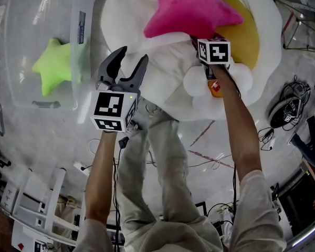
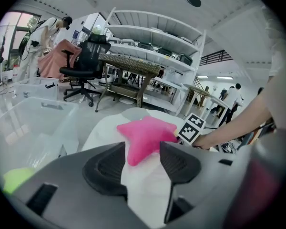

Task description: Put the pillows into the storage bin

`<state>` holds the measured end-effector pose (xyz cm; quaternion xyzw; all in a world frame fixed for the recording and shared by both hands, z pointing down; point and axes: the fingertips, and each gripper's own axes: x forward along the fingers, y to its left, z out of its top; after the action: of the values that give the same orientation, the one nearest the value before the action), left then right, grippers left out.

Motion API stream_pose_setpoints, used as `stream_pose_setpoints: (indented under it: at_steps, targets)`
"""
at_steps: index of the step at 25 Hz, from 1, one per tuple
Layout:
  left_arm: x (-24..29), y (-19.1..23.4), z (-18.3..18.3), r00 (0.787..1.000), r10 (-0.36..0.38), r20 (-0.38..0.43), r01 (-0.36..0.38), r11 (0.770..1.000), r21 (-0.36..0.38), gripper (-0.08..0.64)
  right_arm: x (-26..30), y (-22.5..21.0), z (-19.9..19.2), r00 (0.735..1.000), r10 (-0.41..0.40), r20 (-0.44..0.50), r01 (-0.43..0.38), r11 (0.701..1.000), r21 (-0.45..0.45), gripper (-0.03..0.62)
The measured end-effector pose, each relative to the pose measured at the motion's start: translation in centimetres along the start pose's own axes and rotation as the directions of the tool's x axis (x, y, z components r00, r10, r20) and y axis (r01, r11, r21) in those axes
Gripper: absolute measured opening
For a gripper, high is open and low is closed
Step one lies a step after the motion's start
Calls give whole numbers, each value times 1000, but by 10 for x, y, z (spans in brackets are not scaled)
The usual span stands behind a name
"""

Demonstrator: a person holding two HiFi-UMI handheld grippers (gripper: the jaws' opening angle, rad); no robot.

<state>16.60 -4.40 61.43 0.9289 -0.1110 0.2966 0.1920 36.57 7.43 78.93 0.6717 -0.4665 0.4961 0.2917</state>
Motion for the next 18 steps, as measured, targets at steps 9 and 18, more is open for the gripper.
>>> stream_pose_setpoints:
  at_steps: [9, 18]
  targets:
    - [-57, 0, 52, 998, 56, 32, -56, 998, -14, 224, -73, 29, 20, 1000, 20, 12, -19, 997, -75, 276]
    - [-120, 38, 83, 984, 158, 79, -156, 987, -32, 224, -121, 96, 94, 983, 122, 135, -107, 988, -114, 275]
